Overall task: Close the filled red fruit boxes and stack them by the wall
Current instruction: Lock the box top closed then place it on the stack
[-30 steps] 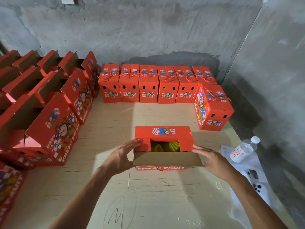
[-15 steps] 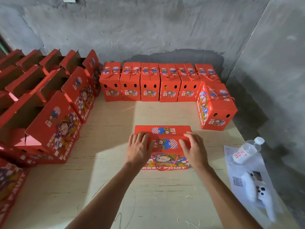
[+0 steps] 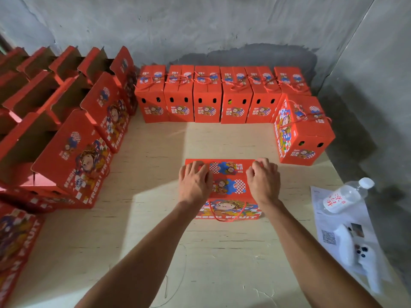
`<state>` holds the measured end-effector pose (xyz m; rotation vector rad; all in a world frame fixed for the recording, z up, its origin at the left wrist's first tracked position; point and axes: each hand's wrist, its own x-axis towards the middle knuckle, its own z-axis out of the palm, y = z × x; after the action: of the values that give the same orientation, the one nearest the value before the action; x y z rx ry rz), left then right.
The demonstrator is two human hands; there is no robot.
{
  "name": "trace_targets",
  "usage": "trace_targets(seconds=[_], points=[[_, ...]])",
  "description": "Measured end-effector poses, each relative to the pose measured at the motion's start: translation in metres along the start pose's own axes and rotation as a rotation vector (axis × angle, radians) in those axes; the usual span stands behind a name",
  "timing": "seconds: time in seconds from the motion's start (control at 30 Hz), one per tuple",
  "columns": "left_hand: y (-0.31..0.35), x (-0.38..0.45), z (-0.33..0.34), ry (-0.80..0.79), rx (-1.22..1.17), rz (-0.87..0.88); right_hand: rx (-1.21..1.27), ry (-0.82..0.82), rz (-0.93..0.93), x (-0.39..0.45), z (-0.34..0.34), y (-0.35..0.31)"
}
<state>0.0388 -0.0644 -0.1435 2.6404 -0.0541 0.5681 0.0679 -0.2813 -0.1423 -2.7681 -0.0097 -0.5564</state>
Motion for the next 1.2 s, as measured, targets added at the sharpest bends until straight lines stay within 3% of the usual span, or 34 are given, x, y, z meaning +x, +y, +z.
trace_targets(seconds=[0.13, 0.27, 0.6, 0.87, 0.93, 1.1, 1.13, 1.2], points=[[0.003, 0.009, 0.003, -0.149, 0.086, 0.011, 0.061, -0.051, -0.213, 0.017, -0.001, 0.012], [0.011, 0.015, 0.011, -0.347, 0.176, 0.111, -0.012, -0.159, -0.282, 0.021, 0.003, 0.010], [0.018, 0.013, 0.022, -0.302, 0.109, 0.133, -0.025, -0.138, -0.361, 0.020, 0.020, 0.001], [0.015, 0.018, 0.036, -0.459, 0.204, 0.126, -0.205, -0.132, -0.339, 0.025, 0.031, -0.003], [0.012, 0.024, 0.037, -0.467, 0.233, 0.159, -0.259, -0.168, -0.296, 0.029, 0.026, -0.010], [-0.012, 0.050, 0.020, -0.535, 0.204, 0.426, -0.373, -0.310, 0.059, 0.013, 0.014, -0.048], [-0.015, 0.056, 0.016, -0.481, 0.250, 0.356, -0.341, -0.376, 0.153, 0.011, 0.007, -0.052], [-0.019, 0.053, 0.007, -0.323, 0.307, 0.001, -0.319, -0.551, 0.237, 0.003, 0.001, -0.047]])
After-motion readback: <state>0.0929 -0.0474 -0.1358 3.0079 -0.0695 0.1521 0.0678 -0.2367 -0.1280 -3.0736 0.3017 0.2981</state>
